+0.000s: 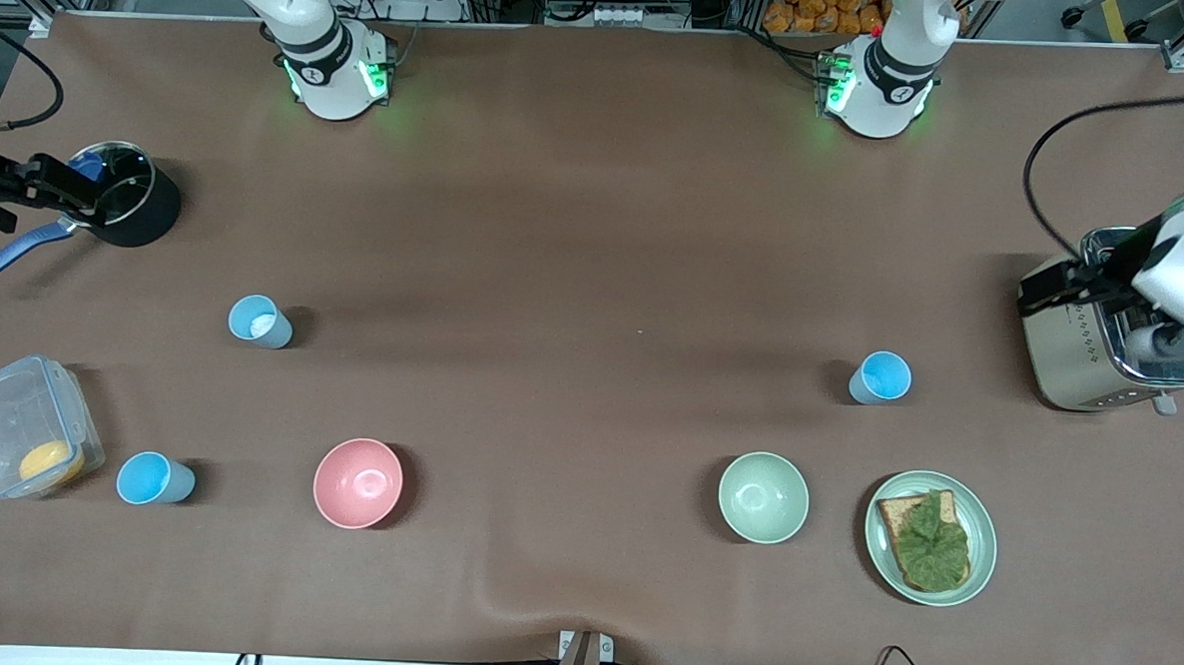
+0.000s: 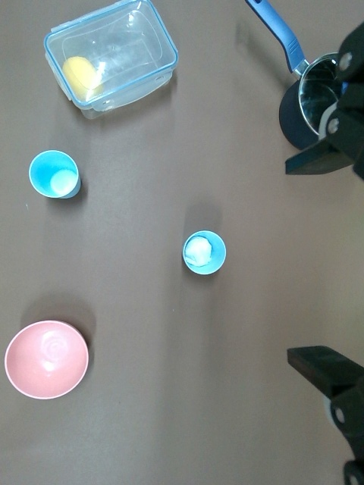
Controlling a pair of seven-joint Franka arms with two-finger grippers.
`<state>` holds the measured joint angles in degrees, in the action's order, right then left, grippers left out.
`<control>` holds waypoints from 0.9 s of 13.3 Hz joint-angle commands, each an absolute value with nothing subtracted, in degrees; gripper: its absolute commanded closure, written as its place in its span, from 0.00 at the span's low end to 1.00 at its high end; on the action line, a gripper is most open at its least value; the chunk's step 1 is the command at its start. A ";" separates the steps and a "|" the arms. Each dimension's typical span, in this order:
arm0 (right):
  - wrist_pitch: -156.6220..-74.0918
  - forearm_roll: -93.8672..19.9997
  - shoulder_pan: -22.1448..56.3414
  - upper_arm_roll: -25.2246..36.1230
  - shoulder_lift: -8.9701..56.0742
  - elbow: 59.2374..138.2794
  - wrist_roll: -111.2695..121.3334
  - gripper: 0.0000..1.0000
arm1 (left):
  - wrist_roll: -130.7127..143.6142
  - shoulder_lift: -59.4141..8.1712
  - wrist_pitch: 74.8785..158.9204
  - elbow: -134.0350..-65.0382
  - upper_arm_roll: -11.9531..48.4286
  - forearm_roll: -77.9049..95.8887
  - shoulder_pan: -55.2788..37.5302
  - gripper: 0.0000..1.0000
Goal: Stack blue cups with both arms
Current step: 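Reach the left gripper toward the blue cup beside the toaster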
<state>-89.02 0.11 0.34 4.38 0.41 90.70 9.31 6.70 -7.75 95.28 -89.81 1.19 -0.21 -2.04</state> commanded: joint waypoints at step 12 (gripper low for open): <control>-88.68 0.79 0.18 4.22 0.18 90.88 8.61 0.00 | 6.68 -15.63 136.12 -117.24 2.02 0.26 -1.50 0.00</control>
